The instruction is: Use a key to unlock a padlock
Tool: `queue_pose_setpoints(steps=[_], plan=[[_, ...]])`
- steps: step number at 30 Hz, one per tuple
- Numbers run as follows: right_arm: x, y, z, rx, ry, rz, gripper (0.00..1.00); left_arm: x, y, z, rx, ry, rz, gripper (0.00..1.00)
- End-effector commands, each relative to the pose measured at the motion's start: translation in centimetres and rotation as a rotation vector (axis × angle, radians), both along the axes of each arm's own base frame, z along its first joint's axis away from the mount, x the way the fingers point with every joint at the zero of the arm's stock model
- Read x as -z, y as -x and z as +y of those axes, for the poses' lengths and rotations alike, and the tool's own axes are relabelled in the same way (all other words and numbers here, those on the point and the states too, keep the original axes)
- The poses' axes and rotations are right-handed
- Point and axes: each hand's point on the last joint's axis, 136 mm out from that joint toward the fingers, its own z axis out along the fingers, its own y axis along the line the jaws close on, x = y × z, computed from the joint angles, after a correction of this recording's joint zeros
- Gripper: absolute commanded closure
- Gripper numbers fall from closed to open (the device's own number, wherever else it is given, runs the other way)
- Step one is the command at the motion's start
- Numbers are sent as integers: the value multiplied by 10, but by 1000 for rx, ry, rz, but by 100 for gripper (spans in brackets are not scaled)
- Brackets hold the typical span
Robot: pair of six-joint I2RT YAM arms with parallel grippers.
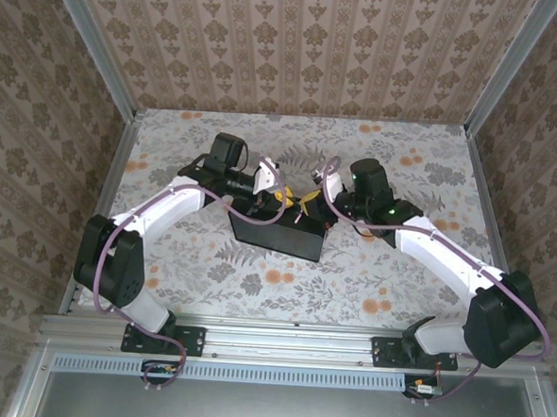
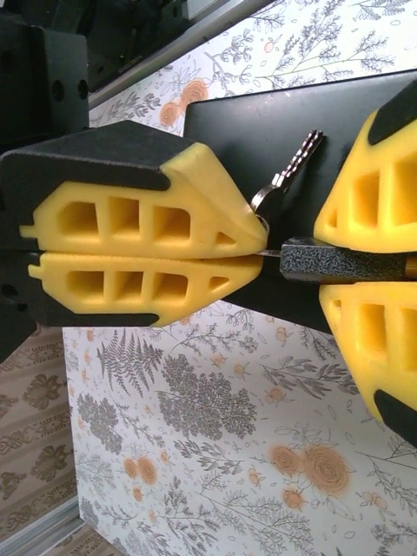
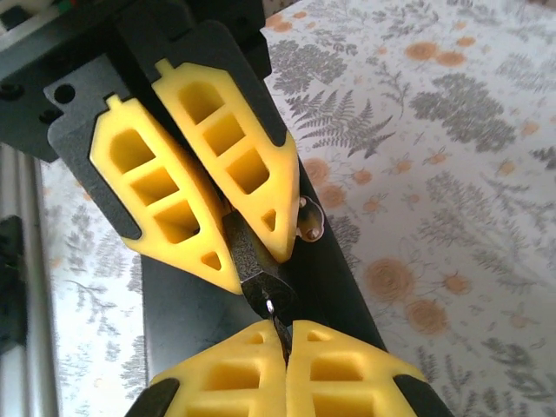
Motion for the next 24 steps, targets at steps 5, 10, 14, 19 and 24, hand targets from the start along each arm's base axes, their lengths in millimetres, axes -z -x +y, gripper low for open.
queue_pose_setpoints(steps=[5, 10, 14, 19, 24], plan=[[-34, 31, 52, -250, -56, -229, 100, -52, 44, -27, 244, 182, -24, 100], [-45, 43, 67, -340, -104, -251, 100, -56, 46, -28, 256, 199, -23, 100], [-40, 35, 75, -321, -133, -170, 100, -56, 46, -29, 230, 192, -48, 100], [-38, 15, 72, -144, -189, 70, 100, -56, 45, -26, 182, 202, -98, 100], [-30, 8, 65, 32, -313, 365, 100, -60, 49, -23, 177, 222, -126, 100]])
